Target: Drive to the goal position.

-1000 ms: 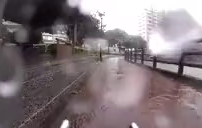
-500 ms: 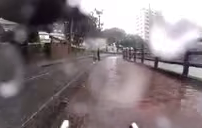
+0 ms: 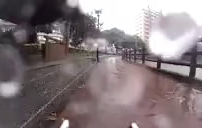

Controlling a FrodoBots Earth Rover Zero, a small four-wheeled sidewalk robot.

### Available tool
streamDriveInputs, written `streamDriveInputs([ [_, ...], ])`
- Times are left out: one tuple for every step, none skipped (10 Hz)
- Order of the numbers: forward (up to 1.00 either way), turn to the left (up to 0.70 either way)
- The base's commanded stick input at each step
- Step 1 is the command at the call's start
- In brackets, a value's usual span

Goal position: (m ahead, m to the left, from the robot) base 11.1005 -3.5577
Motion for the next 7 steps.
streamDriveInputs([
  [0.7,0.0],
  [0.7,0.0],
  [0.7,0.0],
  [0.7,0.0],
  [0.7,0.0],
  [0.7,0.0],
  [0.7,0.0],
])
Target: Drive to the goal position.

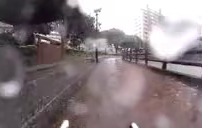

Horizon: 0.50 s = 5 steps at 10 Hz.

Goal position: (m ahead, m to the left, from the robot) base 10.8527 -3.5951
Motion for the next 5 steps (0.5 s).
streamDriveInputs([
  [0.7,0.0],
  [0.7,0.0],
  [0.7,0.0],
  [0.7,0.0],
  [0.7,0.0],
])
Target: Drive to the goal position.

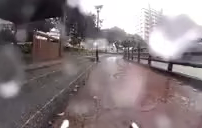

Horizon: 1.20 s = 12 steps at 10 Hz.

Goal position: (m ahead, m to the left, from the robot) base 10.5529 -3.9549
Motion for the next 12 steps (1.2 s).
streamDriveInputs([
  [0.7,-0.12],
  [0.7,-0.24],
  [0.7,-0.07],
  [0.7,0.0],
  [0.7,0.0],
  [0.7,0.0],
  [0.7,0.0],
  [0.7,0.0],
  [0.7,0.0],
  [0.7,0.0],
  [0.7,0.0],
  [0.7,0.0],
])
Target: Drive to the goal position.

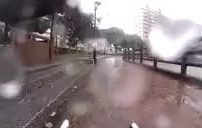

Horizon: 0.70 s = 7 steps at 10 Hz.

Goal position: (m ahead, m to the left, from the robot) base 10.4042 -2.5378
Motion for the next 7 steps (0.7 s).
streamDriveInputs([
  [0.7,-0.09],
  [0.7,-0.27],
  [0.7,-0.22],
  [0.7,-0.11],
  [0.7,0.0],
  [0.7,0.0],
  [0.7,0.0],
])
